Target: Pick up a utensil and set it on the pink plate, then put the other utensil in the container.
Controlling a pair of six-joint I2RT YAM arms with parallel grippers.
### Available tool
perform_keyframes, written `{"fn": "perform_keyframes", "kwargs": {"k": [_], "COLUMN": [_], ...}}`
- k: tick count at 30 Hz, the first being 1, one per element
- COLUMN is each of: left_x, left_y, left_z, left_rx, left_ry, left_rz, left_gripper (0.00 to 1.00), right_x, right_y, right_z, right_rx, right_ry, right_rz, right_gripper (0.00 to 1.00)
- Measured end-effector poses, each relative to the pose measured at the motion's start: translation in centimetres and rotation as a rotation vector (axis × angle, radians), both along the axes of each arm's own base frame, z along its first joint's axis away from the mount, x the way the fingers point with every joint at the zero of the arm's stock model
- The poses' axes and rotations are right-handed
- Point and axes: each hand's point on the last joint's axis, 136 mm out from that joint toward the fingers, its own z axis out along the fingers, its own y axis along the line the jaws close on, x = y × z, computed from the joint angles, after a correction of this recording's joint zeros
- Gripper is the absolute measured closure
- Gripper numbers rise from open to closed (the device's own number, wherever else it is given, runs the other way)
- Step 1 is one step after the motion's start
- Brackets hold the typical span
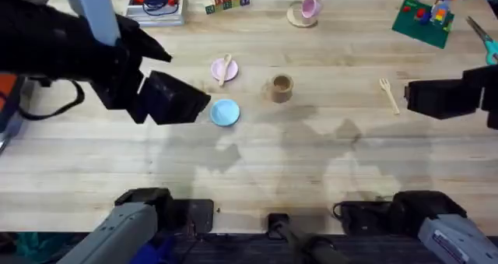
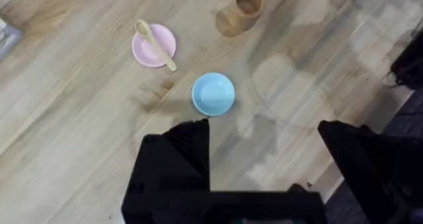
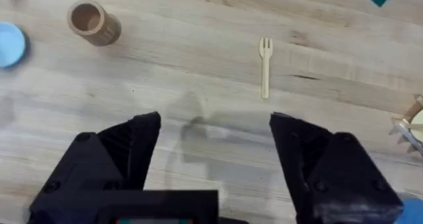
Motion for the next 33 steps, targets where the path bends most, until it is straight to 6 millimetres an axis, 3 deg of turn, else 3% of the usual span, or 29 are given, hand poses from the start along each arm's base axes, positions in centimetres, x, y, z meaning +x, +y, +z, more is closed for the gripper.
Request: {"fn": "perform_keyframes", "kwargs": {"k": [15, 33], "left_x": [3.4, 4.6], "left_y": [-0.3, -2.0], "left_z": [-5.5, -6.8], "left_rx": [-0.1, -0.276], "left_ry": [-0.137, -0.061], "left_rz": [-0.148, -0.219], "left_gripper": [0.008, 0.008], "right_x": [0.0, 0.0], "right_y": [0.0, 0.0], "right_z": [0.0, 0.0], "right_rx": [0.0, 0.0], "right_ry": [0.0, 0.0], "right_rz": [0.0, 0.0], "right_gripper": [0.005, 0.005]}}
